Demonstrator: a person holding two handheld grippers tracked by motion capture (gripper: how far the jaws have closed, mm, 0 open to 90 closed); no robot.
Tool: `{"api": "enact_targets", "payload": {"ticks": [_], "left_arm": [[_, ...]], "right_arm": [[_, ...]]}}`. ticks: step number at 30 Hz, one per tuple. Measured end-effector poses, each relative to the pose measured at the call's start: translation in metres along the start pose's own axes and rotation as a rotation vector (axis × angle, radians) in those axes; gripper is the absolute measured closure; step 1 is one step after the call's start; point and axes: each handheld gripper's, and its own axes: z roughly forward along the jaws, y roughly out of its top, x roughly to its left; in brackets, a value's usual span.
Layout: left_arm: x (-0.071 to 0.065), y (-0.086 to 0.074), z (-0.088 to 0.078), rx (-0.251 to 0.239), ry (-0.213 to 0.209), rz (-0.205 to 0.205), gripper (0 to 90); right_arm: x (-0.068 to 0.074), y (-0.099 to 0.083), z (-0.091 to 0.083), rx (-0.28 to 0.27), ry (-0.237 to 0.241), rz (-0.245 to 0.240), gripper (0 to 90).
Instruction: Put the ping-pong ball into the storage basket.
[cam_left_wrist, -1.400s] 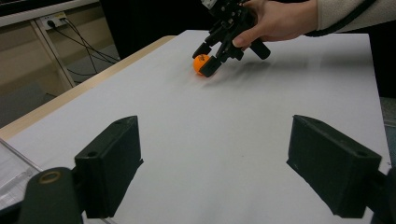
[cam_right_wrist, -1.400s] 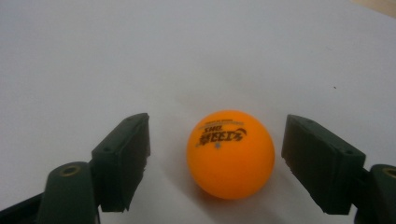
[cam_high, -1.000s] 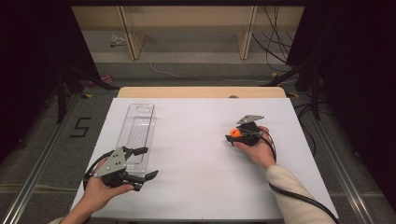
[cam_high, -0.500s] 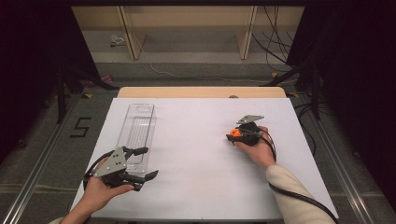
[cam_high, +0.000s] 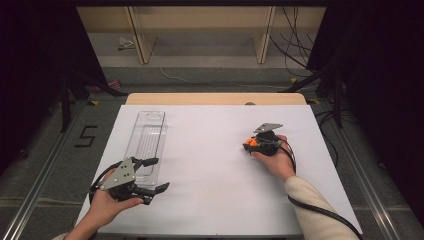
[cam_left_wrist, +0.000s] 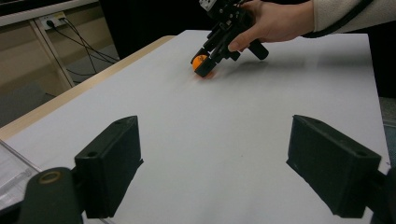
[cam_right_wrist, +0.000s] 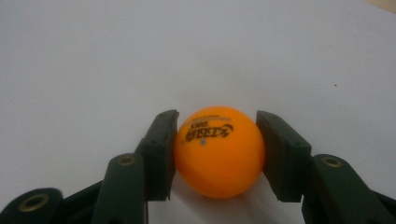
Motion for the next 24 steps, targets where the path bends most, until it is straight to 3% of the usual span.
{"api": "enact_targets", "payload": {"ticks": [24], "left_arm": [[-0.0001,0.0000,-0.0002,0.000,0.001,0.001,17.1]], "right_arm": [[0.0004,0.0066,-0.0080,-0.045,-0.006,0.005,51.3]]}}
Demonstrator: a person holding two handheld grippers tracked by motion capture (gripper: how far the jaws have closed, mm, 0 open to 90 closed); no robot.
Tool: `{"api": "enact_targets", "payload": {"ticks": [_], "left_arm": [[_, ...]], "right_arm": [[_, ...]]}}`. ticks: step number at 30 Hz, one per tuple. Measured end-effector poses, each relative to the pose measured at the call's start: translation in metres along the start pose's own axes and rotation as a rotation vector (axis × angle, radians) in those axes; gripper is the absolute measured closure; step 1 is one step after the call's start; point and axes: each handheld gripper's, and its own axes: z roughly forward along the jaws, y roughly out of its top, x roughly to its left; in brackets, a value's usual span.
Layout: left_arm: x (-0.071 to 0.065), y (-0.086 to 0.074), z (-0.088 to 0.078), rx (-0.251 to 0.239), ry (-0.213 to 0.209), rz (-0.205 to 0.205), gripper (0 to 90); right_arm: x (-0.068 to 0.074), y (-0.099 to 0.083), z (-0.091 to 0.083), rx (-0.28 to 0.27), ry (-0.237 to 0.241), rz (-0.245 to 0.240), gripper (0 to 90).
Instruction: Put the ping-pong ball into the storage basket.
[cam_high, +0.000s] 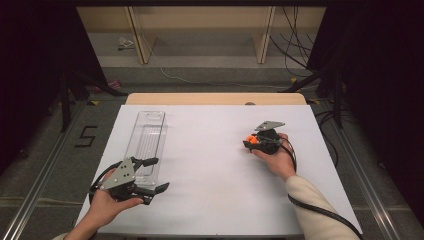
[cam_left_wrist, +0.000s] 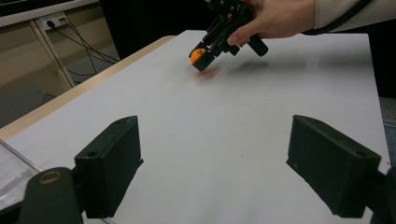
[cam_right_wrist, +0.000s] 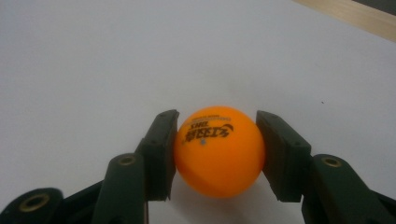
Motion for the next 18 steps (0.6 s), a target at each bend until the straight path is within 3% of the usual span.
{"api": "enact_targets", "payload": {"ticks": [18], "left_arm": [[0.0000,0.0001,0.0000,0.000,-0.001,0.003,17.2]], "right_arm": [[0.0025,0.0064,-0.0052,-0.029,0.002,-0.003,51.3]]}}
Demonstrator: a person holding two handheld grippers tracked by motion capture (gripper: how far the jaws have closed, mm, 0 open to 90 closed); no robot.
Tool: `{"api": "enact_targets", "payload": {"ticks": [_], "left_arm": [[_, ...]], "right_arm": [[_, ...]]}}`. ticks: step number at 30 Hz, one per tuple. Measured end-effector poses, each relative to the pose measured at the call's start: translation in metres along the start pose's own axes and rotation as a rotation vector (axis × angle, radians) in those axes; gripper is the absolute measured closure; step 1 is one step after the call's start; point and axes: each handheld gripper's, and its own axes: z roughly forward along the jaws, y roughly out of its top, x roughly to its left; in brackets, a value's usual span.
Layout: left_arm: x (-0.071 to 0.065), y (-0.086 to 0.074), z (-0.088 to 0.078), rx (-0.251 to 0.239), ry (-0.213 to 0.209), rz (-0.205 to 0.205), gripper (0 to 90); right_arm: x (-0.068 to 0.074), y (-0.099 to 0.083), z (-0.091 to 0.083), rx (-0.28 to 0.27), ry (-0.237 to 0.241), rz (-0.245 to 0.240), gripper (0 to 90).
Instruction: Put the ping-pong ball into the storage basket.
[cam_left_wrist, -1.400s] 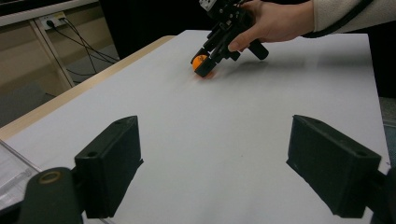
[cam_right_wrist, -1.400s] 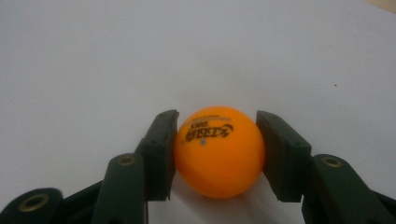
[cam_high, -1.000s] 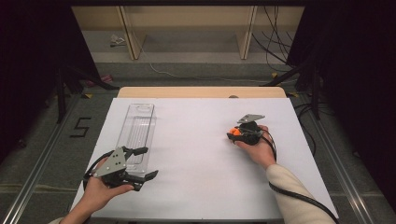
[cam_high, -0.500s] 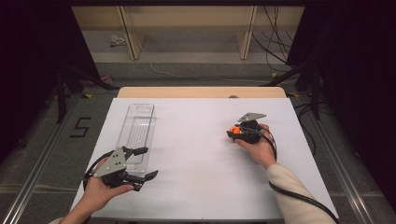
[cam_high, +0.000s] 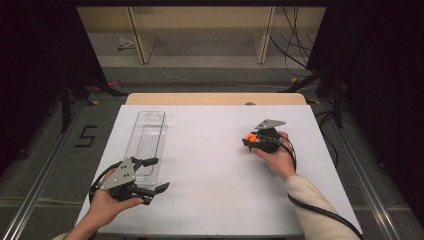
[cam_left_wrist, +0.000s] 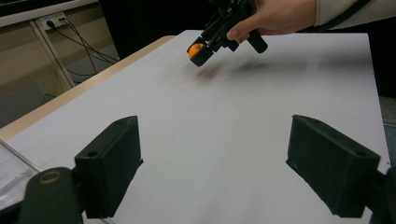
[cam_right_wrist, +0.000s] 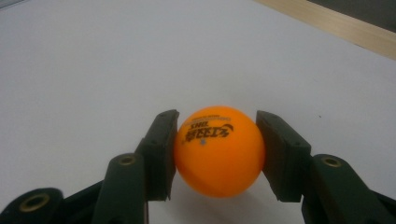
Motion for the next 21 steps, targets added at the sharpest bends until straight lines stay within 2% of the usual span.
{"api": "enact_targets", "payload": {"ticks": [21], "left_arm": [[-0.0001,0.0000,0.0000,0.001,0.000,0.001,17.5]], "right_arm": [[0.0058,0.0070,-0.0029,-0.028,0.010,-0.016,51.4]]}}
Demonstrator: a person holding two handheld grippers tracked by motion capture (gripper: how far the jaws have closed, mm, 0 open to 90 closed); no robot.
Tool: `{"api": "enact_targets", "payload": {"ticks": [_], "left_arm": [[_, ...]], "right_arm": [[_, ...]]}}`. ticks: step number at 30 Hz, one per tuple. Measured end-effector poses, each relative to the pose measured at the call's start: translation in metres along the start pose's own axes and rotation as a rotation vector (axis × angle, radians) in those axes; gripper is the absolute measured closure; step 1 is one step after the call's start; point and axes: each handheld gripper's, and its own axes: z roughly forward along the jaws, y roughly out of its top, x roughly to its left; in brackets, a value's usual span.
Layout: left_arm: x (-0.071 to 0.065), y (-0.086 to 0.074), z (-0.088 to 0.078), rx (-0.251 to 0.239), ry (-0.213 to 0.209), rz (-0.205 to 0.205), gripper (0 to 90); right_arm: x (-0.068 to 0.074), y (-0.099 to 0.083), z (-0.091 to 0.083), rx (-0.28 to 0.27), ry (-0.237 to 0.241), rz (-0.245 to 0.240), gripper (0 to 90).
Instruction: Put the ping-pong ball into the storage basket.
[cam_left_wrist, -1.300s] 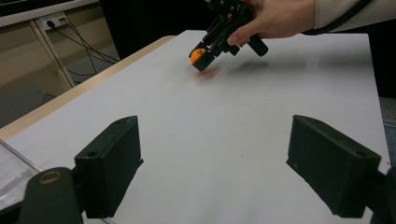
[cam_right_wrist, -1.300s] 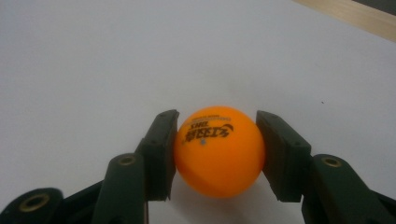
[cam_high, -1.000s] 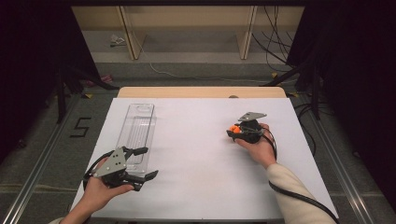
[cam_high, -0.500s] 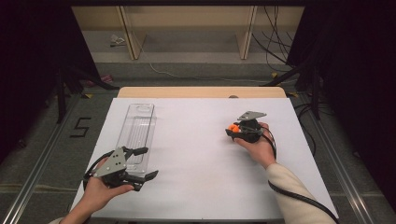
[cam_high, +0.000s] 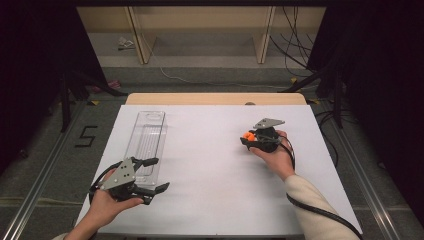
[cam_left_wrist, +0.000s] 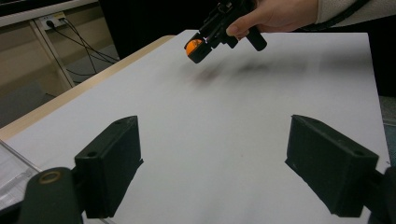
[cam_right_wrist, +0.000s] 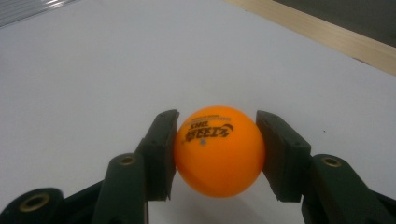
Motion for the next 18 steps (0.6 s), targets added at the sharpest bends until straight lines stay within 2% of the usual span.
{"api": "enact_targets", "payload": {"ticks": [18], "left_arm": [[-0.0001,-0.0001,0.0001,-0.001,0.000,-0.004,17.5]], "right_arm": [[0.0037,0.0066,-0.0021,-0.024,0.006,-0.001,51.4]]}}
